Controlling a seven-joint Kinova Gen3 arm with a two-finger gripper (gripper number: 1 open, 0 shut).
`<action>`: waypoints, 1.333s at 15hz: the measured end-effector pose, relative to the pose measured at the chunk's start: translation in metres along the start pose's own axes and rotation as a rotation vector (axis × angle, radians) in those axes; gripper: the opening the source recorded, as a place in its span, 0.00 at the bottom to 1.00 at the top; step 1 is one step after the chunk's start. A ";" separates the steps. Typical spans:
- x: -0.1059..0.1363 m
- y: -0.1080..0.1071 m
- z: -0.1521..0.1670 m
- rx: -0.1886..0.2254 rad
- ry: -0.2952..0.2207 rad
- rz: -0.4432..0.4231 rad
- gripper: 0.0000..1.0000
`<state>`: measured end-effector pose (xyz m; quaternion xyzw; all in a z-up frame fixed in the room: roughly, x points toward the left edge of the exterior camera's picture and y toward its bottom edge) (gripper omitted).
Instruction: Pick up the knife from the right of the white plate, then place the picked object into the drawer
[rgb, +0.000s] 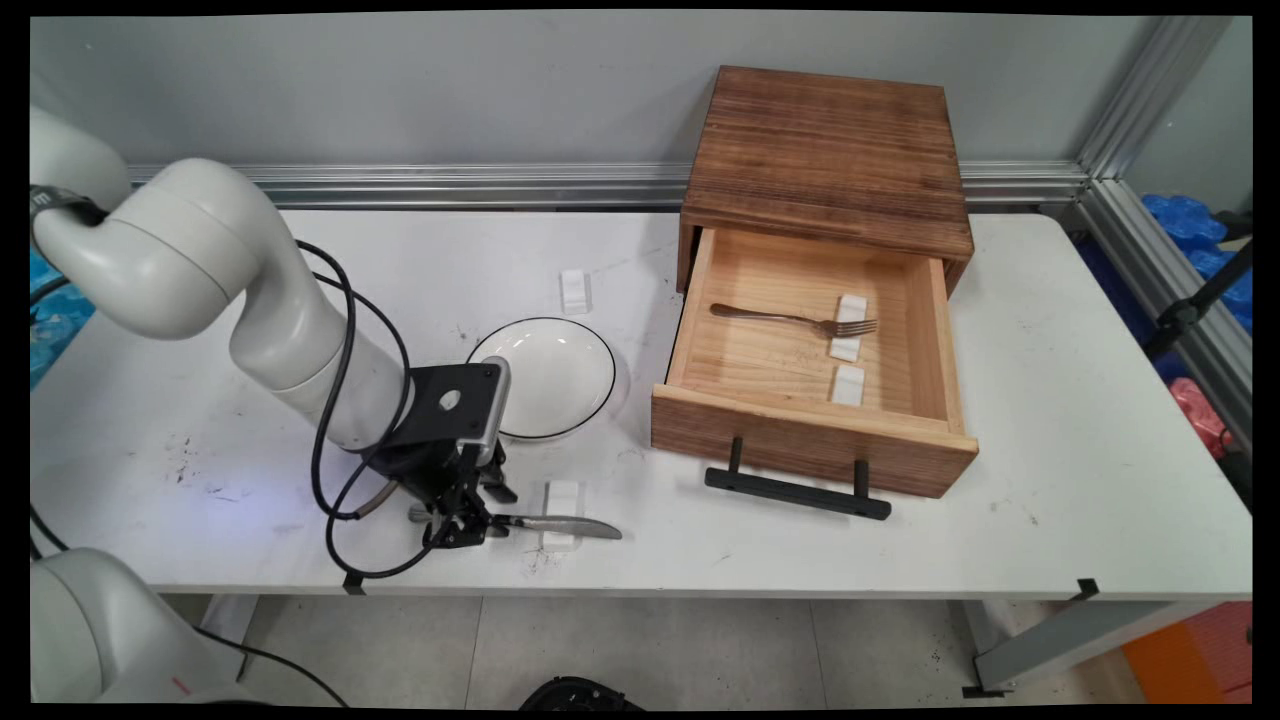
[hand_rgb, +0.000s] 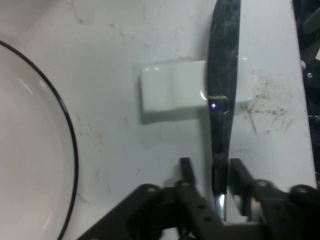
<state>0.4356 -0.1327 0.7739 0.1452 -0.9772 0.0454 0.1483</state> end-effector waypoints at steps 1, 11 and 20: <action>0.000 0.001 0.000 -0.001 0.000 0.000 0.00; 0.004 0.006 -0.006 -0.013 0.000 -0.002 0.00; 0.027 0.002 -0.044 -0.026 0.030 -0.016 0.00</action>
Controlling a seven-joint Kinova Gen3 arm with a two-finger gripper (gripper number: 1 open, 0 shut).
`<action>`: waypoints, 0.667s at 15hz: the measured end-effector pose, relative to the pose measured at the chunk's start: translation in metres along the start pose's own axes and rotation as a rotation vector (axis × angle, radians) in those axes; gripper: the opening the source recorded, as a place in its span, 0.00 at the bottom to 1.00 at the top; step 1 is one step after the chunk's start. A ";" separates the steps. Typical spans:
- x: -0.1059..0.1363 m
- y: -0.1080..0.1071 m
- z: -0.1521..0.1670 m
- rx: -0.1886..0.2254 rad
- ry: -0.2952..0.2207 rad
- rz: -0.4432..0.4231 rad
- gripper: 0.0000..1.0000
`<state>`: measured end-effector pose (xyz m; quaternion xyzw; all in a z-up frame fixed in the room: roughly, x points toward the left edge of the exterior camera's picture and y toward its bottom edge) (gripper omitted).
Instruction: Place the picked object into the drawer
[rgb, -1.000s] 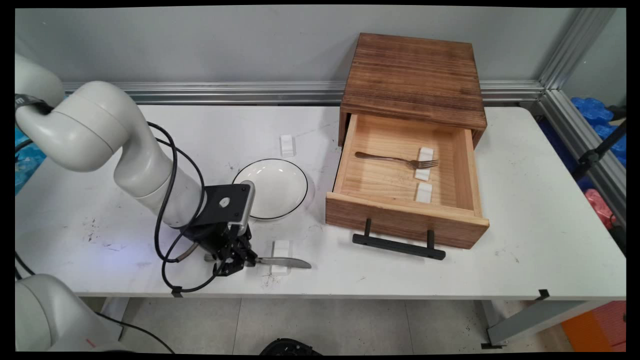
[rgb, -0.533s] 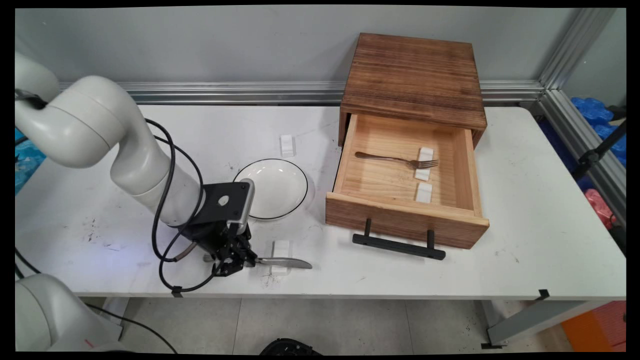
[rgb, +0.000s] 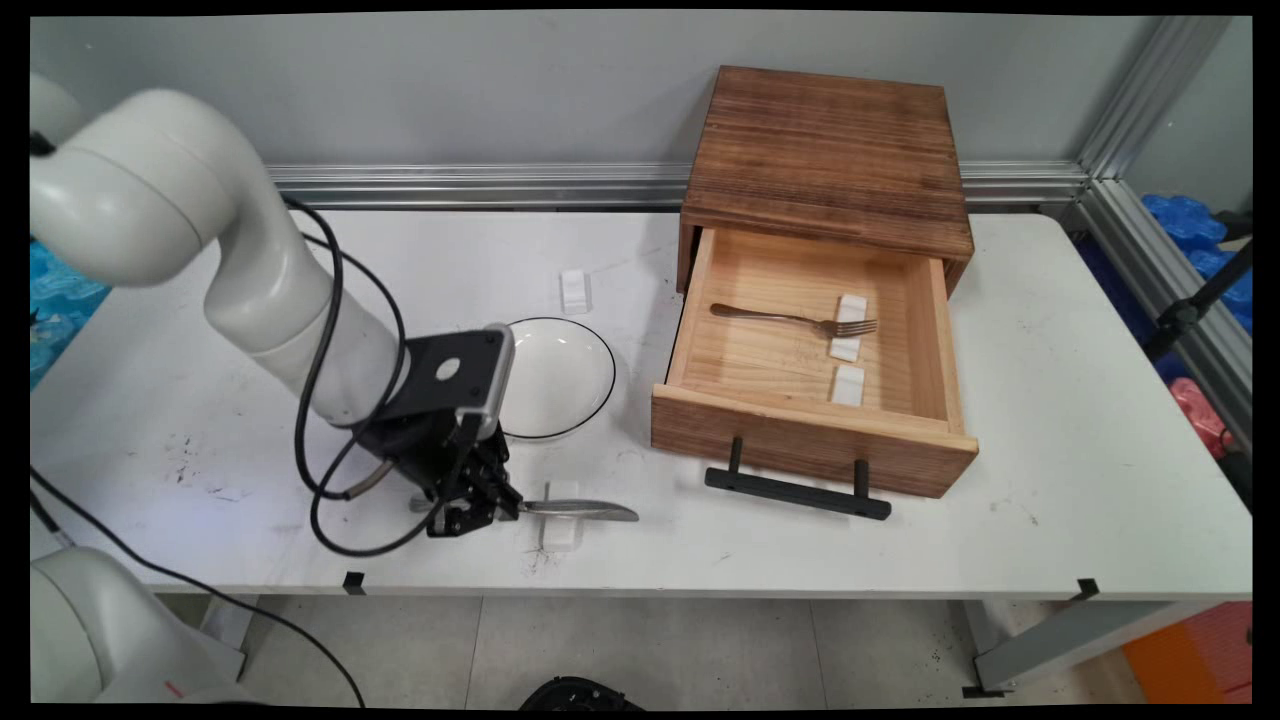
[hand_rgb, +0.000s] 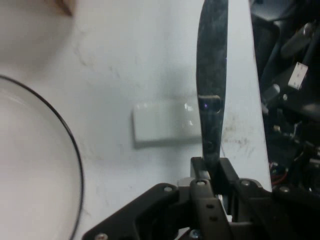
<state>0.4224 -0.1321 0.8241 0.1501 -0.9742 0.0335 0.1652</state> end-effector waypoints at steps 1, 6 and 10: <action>0.004 -0.002 -0.006 0.000 0.007 0.000 0.00; 0.035 -0.024 -0.039 0.034 0.057 0.020 0.00; 0.067 -0.045 -0.058 0.054 0.097 0.033 0.00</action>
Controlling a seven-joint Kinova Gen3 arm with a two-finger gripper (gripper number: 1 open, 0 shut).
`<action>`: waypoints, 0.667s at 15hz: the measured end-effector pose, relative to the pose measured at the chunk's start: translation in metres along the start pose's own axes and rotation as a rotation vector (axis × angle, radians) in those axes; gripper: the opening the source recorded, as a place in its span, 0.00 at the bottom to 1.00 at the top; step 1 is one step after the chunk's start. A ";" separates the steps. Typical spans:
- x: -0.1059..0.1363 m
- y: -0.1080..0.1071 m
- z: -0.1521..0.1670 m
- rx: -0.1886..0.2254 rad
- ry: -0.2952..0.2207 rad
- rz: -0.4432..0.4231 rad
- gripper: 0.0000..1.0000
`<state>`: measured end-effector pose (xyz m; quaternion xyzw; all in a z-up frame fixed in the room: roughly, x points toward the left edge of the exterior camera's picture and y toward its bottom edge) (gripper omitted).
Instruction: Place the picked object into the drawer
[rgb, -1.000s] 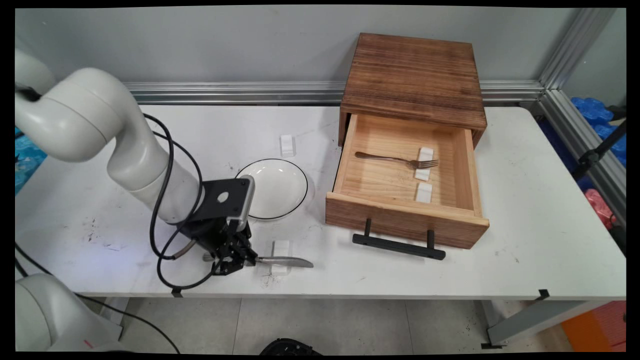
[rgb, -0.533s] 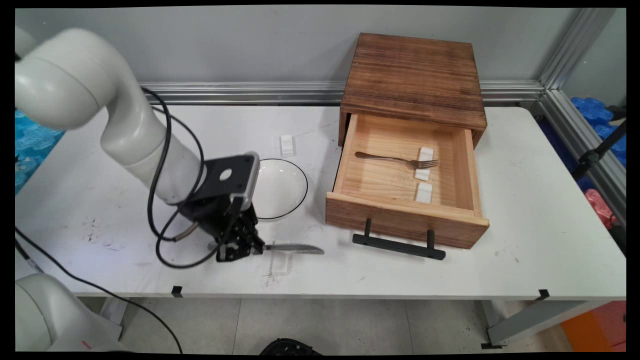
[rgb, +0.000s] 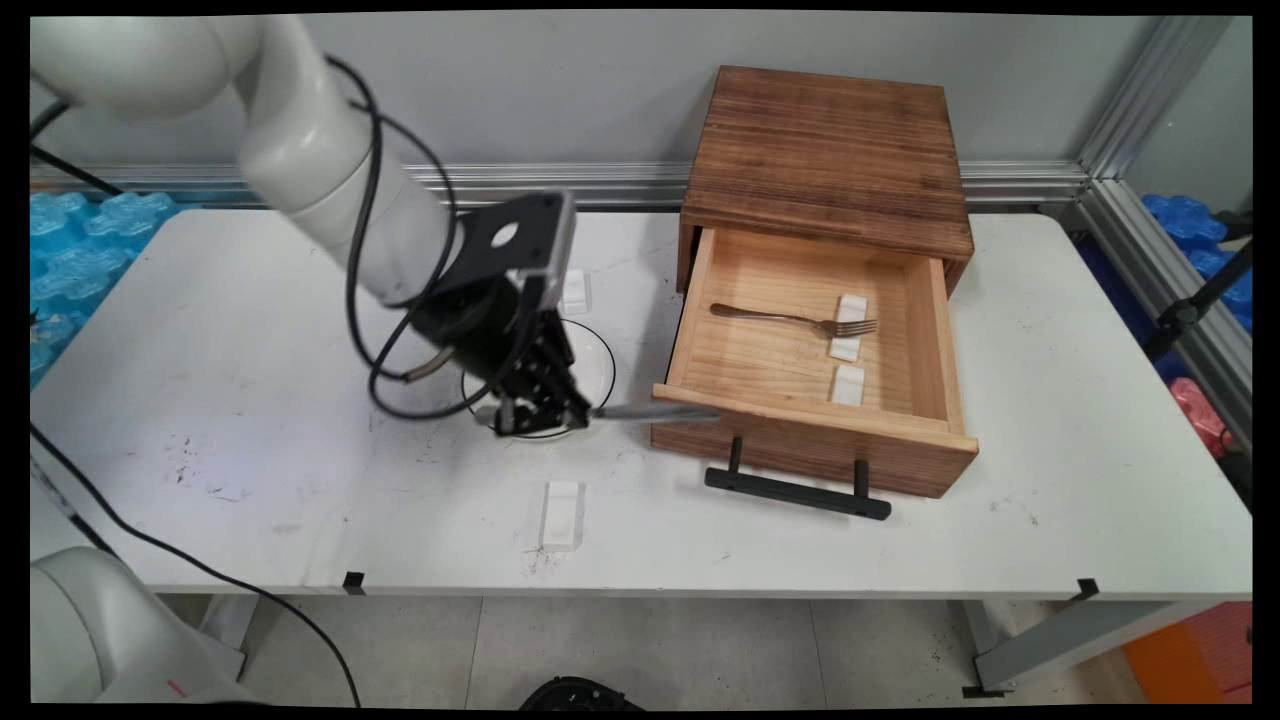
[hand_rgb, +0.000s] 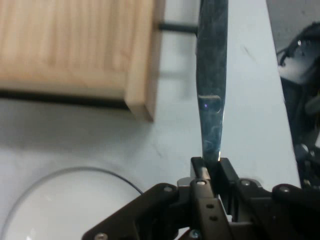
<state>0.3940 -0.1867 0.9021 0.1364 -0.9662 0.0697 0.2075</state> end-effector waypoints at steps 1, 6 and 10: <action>0.009 -0.006 -0.003 0.004 0.008 0.001 0.00; 0.041 -0.027 -0.011 0.021 0.036 0.002 0.00; 0.065 -0.051 -0.011 0.038 0.056 0.008 0.00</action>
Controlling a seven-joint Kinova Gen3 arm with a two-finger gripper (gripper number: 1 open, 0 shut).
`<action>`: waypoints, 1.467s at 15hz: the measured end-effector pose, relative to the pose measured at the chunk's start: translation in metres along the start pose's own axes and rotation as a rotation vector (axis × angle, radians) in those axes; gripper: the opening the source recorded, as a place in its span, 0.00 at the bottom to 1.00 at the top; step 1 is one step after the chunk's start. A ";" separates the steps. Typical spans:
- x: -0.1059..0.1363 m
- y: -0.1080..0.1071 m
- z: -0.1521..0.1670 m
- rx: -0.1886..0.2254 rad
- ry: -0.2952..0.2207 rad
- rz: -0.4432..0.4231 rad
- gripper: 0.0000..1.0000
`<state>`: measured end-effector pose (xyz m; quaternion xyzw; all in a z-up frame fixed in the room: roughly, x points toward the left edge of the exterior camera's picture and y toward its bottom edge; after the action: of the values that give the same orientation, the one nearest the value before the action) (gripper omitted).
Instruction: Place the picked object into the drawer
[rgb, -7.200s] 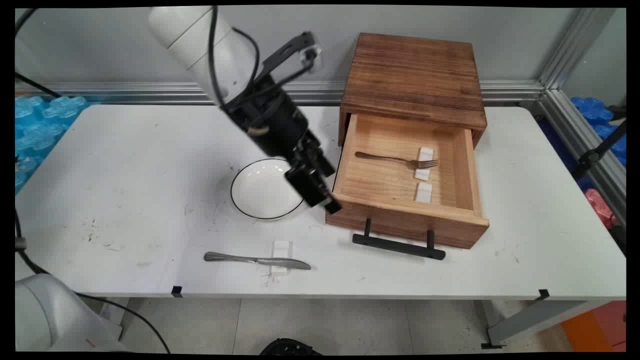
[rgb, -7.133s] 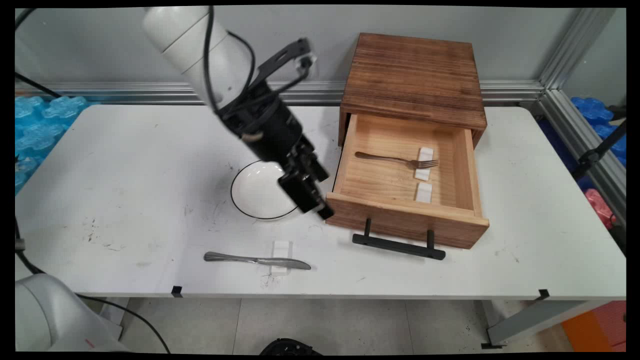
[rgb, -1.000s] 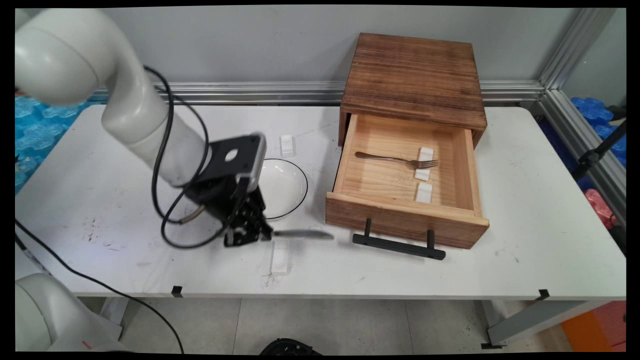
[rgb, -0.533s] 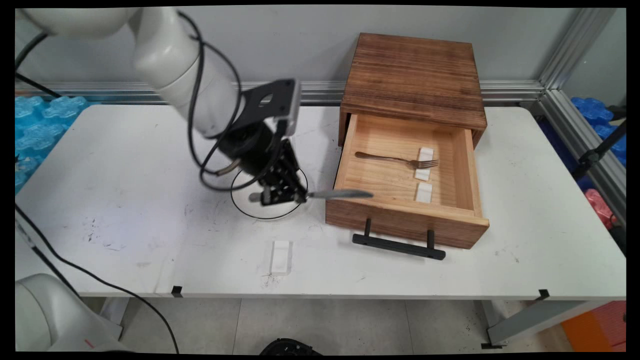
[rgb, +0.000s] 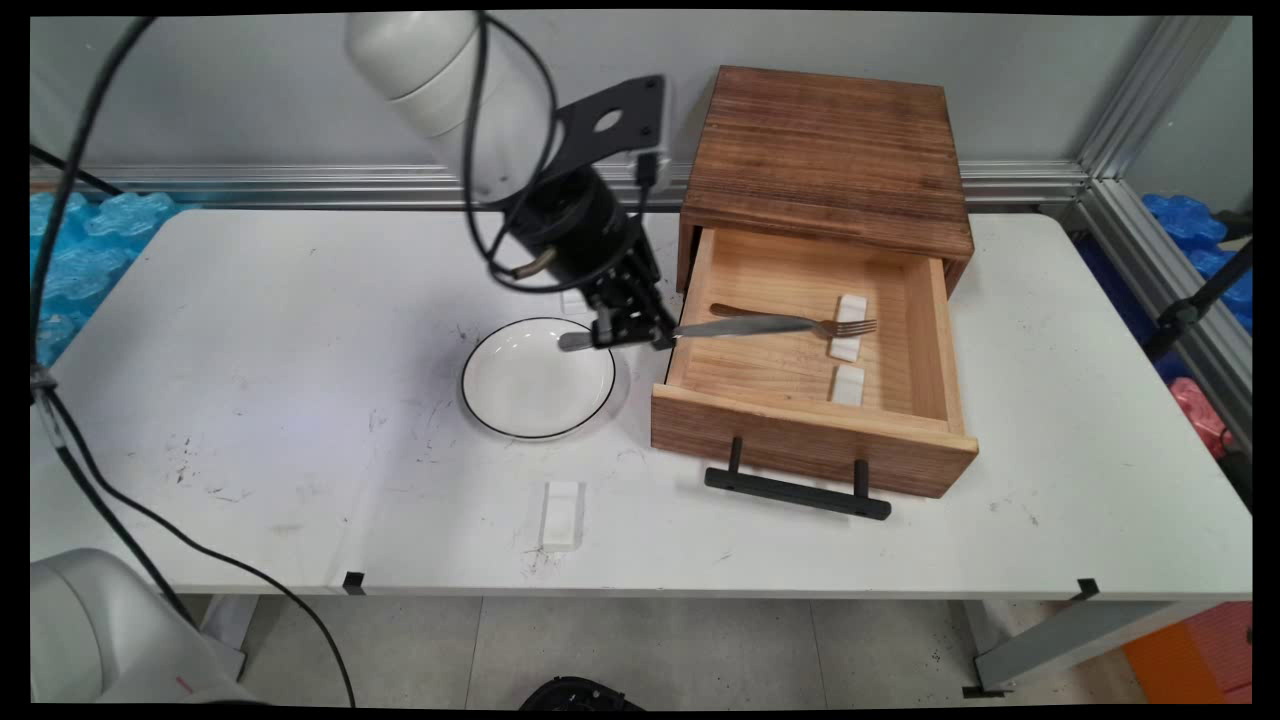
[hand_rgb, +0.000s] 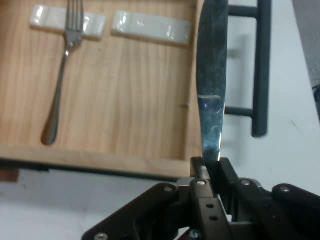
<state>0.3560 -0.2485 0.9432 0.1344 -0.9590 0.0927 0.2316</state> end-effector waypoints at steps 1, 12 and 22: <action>0.006 -0.008 0.003 0.004 0.007 0.005 0.00; 0.058 -0.076 0.079 -0.054 0.069 0.097 0.00; 0.082 -0.100 0.138 -0.125 0.059 0.117 0.00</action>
<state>0.2581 -0.3935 0.8725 0.0607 -0.9619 0.0499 0.2620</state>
